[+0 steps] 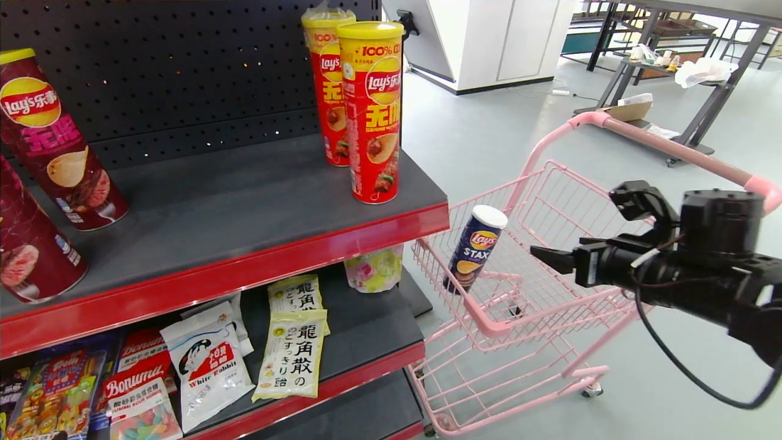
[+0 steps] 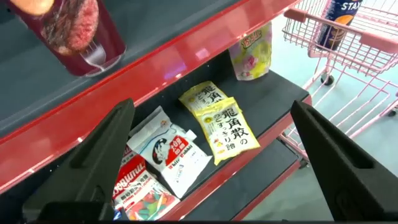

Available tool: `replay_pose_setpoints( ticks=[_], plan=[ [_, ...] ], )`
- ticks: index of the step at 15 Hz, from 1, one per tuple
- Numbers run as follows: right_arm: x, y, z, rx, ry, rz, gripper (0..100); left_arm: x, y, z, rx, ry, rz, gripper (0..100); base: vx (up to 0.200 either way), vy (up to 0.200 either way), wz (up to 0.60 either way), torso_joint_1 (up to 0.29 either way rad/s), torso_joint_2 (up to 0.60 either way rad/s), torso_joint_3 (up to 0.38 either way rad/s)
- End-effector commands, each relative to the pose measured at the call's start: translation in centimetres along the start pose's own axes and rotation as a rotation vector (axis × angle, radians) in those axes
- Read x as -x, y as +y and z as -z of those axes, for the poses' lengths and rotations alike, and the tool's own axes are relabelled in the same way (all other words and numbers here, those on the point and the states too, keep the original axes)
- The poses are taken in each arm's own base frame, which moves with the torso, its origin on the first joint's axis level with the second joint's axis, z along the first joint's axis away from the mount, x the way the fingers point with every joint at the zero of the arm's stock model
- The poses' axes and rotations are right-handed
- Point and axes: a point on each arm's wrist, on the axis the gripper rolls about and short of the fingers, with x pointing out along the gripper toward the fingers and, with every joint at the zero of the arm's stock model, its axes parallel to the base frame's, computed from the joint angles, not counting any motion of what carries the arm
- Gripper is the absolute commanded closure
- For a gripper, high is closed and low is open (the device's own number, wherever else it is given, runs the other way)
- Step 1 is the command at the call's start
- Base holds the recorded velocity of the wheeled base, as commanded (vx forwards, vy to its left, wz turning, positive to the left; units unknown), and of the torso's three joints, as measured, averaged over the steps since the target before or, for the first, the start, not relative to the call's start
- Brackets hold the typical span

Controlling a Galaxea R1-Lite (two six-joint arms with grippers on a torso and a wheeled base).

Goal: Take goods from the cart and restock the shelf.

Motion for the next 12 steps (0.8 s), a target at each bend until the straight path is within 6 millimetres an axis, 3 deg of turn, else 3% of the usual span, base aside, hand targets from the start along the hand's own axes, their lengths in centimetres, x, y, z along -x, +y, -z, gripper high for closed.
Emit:
replay_pose_setpoints(
  ticks=[1, 4, 12],
  plan=[
    [-6.5, 1.4, 2.0, -0.016, 0.079, -0.06, 0, -0.8, 0.1, -0.8, -0.003, 0.035, 0.009, 0, 0.0, 0.0, 0.0, 0.0, 0.0, 0.0],
    [-8.9, 2.3, 2.1, -0.025, 0.077, -0.085, 0, -1.1, 0.1, -0.9, -0.002, 0.046, 0.013, 0, 0.0, 0.0, 0.0, 0.0, 0.0, 0.0],
    [-13.2, 2.1, 2.6, -0.064, 0.065, -0.083, 0, -1.5, 0.1, -1.0, -0.005, 0.068, 0.014, 0, 0.0, 0.0, 0.0, 0.0, 0.0, 0.0]
  ],
)
